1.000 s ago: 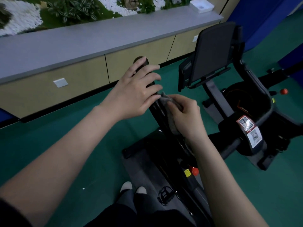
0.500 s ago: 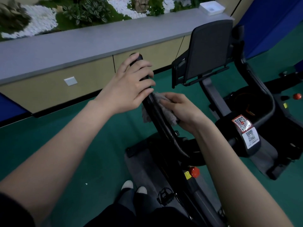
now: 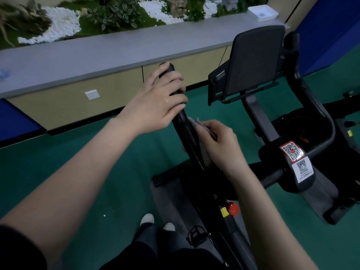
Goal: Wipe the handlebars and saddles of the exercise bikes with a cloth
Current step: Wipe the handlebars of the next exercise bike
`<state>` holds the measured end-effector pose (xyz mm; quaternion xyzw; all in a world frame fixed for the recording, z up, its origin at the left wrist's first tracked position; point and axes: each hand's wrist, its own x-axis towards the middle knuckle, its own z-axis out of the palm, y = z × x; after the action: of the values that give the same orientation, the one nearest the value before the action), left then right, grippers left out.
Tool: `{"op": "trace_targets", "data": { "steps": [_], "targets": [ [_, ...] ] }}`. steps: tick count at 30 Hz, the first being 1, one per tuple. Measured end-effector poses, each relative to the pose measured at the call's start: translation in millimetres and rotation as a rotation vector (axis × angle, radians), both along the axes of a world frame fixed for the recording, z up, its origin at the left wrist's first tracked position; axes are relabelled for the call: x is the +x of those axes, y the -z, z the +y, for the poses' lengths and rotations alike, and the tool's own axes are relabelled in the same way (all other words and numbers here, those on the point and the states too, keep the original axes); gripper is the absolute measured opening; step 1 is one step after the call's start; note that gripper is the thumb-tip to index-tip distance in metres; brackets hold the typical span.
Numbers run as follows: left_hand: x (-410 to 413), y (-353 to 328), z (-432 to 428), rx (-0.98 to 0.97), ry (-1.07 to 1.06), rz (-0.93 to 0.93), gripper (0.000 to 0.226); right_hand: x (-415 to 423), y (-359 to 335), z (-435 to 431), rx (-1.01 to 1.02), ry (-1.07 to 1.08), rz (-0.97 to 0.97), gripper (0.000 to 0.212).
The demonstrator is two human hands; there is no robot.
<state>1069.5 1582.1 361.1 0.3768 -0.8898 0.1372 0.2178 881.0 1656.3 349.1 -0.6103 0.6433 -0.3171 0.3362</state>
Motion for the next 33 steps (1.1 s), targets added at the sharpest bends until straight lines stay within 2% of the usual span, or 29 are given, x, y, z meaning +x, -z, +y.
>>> {"op": "trace_targets", "data": {
  "steps": [5,10,13,18,27,33],
  "targets": [
    [3,2,-2,-0.005,0.023,0.004,0.032,-4,-9,21,-0.060,0.037,0.104,0.018],
    [5,5,-6,-0.030,0.049,0.029,0.029,9,-11,37,-0.114,0.170,0.134,0.015],
    [8,7,-10,-0.050,0.079,0.041,0.029,19,-15,38,-0.147,0.200,0.250,0.016],
    [11,9,-18,-0.076,0.163,0.073,0.030,28,-30,41,-0.087,0.218,0.473,0.014],
    [16,8,-35,-0.097,0.299,0.069,0.031,71,-31,65,-0.037,0.667,0.567,0.016],
    [16,10,-40,-0.058,0.360,0.111,0.029,127,11,72,-0.271,1.135,0.553,0.024]
  ]
}}
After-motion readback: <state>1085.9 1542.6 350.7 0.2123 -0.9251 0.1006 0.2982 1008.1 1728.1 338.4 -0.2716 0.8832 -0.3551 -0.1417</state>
